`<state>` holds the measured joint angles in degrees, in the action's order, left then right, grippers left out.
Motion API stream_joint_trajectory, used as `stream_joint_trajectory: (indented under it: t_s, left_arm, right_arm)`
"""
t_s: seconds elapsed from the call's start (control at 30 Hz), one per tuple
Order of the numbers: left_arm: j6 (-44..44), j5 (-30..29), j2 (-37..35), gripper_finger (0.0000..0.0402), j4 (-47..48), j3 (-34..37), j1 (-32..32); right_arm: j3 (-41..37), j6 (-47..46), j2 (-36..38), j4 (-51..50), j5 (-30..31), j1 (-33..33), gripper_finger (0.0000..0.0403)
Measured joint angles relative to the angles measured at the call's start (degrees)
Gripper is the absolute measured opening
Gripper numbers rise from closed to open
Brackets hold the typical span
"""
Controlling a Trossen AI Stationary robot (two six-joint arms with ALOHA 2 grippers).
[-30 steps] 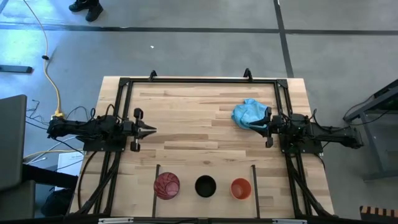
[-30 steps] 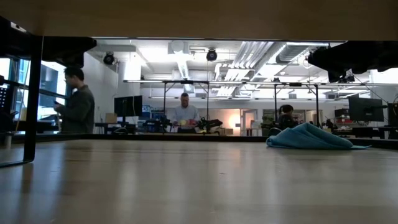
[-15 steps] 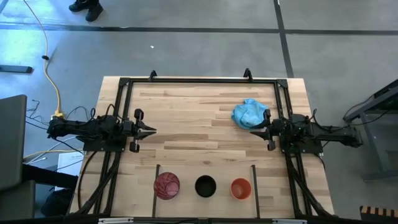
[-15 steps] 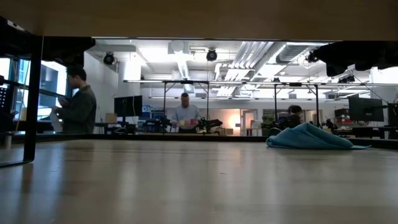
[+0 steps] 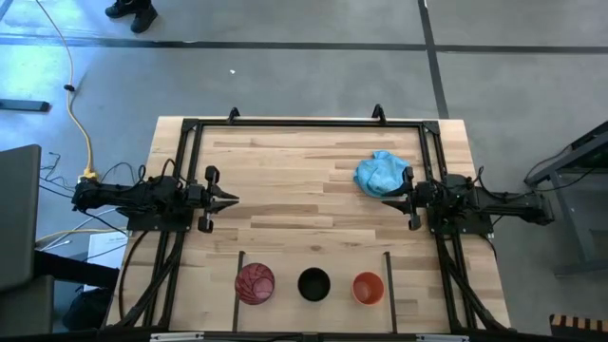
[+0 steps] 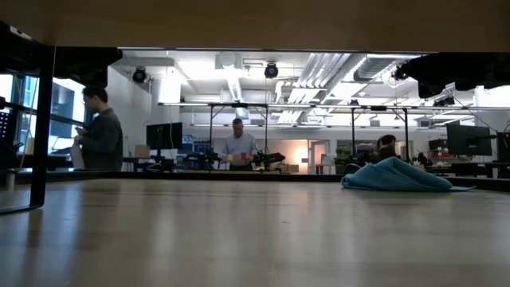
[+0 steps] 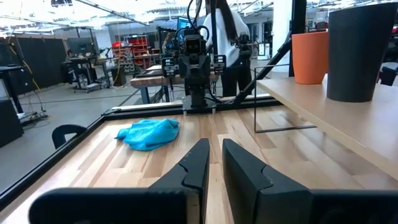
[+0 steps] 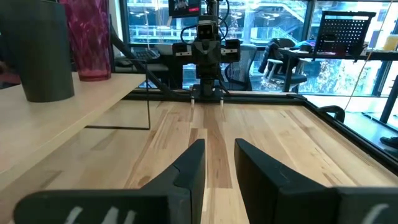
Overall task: Stack small to large cups/mugs on shelf
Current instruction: Return to Home Position
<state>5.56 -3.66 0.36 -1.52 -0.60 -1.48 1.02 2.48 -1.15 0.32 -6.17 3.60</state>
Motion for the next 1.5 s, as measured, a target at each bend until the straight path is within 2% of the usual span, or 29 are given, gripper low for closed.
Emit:
stream_joint_trajectory:
  t_s: [0.27, 0.5, 1.5]
  left_arm:
    - [0.02, 0.0, 0.0, 0.0035, 0.02, 0.0, 0.0]
    - [0.06, 0.0, 0.0, 0.0035, 0.02, 0.0, 0.0]
    - [0.09, 0.02, 0.0, 0.0035, 0.02, 0.02, 0.0]
  right_arm:
    - [0.0, -0.28, 0.0, 0.0, 0.0, 0.0, 0.0078]
    - [0.0, -5.45, 0.0, 0.0, 0.0, 0.02, 0.0078]
    - [0.0, -5.04, 0.0, 0.0, 0.0, 0.0, 0.0078]
